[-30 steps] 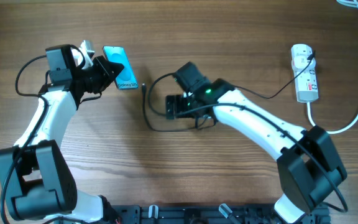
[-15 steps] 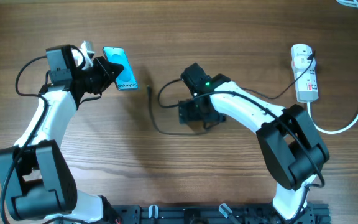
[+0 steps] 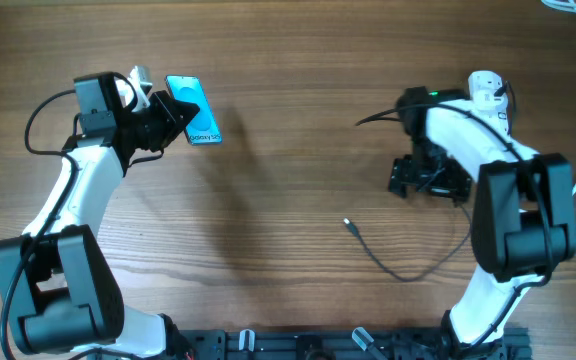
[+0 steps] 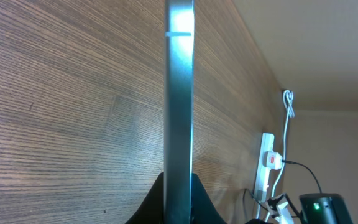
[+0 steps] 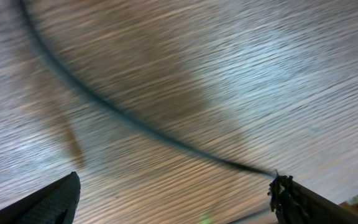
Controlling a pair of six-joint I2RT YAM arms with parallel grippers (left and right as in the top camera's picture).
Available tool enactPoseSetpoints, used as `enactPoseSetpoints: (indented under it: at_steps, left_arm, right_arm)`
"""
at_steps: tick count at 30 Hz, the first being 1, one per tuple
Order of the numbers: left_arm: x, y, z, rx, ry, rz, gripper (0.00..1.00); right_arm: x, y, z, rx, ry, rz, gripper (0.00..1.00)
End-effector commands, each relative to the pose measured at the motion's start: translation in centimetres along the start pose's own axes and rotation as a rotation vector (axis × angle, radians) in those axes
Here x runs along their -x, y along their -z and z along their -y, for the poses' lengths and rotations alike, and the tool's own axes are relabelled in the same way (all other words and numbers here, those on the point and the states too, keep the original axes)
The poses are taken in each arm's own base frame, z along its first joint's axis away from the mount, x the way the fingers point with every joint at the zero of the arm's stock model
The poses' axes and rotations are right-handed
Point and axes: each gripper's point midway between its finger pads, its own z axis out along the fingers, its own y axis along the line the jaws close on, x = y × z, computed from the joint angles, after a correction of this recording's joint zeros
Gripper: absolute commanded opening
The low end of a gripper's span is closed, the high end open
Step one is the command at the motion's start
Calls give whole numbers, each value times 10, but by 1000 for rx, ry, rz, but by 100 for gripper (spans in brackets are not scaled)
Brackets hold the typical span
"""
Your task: Plug charger to phone and switch on socket
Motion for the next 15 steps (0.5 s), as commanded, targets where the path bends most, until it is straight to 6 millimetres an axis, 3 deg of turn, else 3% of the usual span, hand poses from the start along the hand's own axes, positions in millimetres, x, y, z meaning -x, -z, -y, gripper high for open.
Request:
enactPoseSetpoints:
  at_steps: [1, 6, 10, 12, 15]
  left_arm:
    - [3, 1, 4, -13, -10, 5, 6]
    - [3, 1, 4, -13, -10, 5, 8]
    - [3, 1, 4, -13, -10, 5, 8]
    - [3, 1, 4, -13, -10, 5, 9]
    - [3, 1, 4, -14, -11, 6, 11]
  right_arm:
    - [15, 24, -13, 74, 123, 63, 100]
    - [12, 80, -71, 335, 378, 180, 100]
    - [-25, 102, -108, 469, 600, 162, 94]
    - [-44, 98, -117, 455, 656, 126, 79]
    - [-66, 87, -128, 426, 717, 90, 50]
